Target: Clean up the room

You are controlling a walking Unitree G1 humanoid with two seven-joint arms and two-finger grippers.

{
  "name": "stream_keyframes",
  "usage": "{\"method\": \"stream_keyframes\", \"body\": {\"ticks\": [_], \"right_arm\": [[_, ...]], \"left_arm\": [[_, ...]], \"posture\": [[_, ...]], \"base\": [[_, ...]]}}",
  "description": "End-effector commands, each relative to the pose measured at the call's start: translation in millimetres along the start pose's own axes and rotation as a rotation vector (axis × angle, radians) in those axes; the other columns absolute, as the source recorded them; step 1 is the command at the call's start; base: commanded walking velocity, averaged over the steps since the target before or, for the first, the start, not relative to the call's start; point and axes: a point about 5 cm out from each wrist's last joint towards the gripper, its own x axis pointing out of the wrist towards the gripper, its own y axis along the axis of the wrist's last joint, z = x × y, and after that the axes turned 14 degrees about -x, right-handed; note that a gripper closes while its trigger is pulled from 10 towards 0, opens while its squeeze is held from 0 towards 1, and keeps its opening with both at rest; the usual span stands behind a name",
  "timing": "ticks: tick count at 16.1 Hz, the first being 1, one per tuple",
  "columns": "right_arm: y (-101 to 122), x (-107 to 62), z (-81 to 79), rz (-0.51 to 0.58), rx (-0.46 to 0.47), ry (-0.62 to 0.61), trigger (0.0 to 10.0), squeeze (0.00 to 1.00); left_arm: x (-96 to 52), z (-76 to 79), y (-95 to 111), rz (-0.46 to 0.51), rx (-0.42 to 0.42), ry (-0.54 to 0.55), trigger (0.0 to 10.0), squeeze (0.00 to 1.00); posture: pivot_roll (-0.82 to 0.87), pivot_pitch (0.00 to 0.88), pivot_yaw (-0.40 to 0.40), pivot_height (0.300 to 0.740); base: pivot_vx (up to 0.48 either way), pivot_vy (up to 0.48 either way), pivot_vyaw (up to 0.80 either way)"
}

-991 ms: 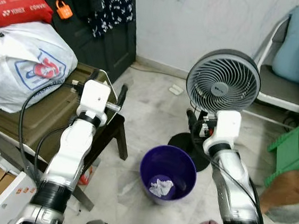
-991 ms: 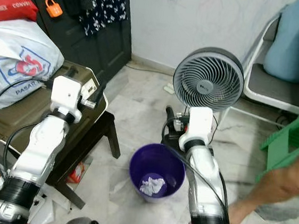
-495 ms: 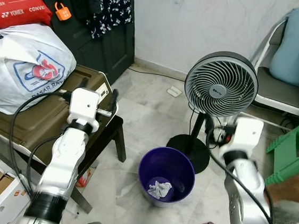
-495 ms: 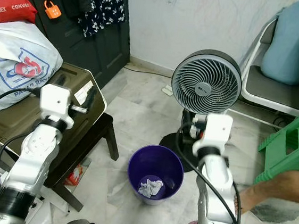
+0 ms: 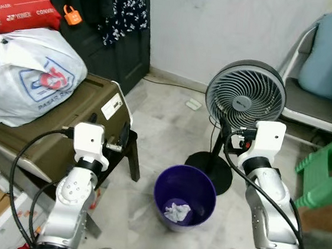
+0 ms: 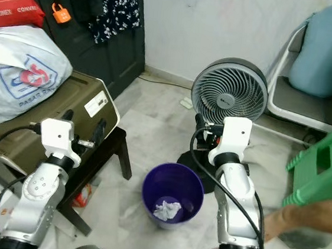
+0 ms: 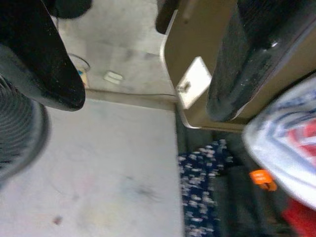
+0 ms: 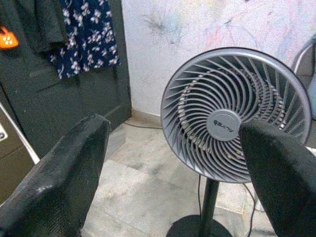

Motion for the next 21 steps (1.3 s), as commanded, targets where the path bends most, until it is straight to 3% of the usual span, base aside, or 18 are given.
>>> {"method": "stream_keyframes", "body": {"ticks": [1, 3, 5, 8, 15, 19, 21], "right_arm": [[2.6, 1.9, -8.9, 0.005, 0.002, 0.012, 10.0, 0.00], [0.1, -2.0, -14.1, -0.016, 0.009, 0.006, 10.0, 0.00], [-6.4, -3.1, -6.7, -0.060, 0.062, -0.043, 10.0, 0.00], [-7.6, 0.1, -8.0, -0.059, 0.047, -0.045, 10.0, 0.00], [-10.3, 0.6, -15.5, -0.063, 0.035, -0.017, 10.0, 0.00], [-12.3, -3.6, -19.5, -0.066, 0.029, 0.000, 10.0, 0.00], [-11.9, -1.3, -19.8, -0.063, 0.027, 0.006, 10.0, 0.00]], "left_arm": [[-1.2, -7.5, 6.3, 0.015, -0.015, 0.023, 10.0, 0.00], [-1.8, -7.7, 8.6, 0.012, -0.023, 0.015, 10.0, 0.00], [3.1, -1.5, 14.0, 0.002, 0.006, -0.027, 10.0, 0.00], [10.3, -2.8, 16.3, 0.005, 0.048, -0.020, 10.0, 0.00], [4.7, -4.0, 13.1, -0.021, 0.027, -0.009, 10.0, 0.00], [4.4, -9.7, 13.6, -0.019, 0.080, 0.031, 10.0, 0.00], [4.6, -9.1, 12.4, -0.028, 0.046, 0.026, 10.0, 0.00]], "posture": [[-0.16, 0.000, 0.027, 0.740], [-0.15, 0.000, 0.027, 0.740], [-0.14, 0.000, 0.026, 0.740], [-0.14, 0.000, 0.031, 0.740], [-0.14, 0.000, 0.040, 0.740], [-0.14, 0.000, 0.030, 0.740], [-0.14, 0.000, 0.024, 0.740]], "base": [[0.000, 0.000, 0.80], [0.000, 0.000, 0.80], [0.000, 0.000, 0.80], [0.000, 0.000, 0.80], [0.000, 0.000, 0.80], [0.000, 0.000, 0.80], [0.000, 0.000, 0.80]]}}
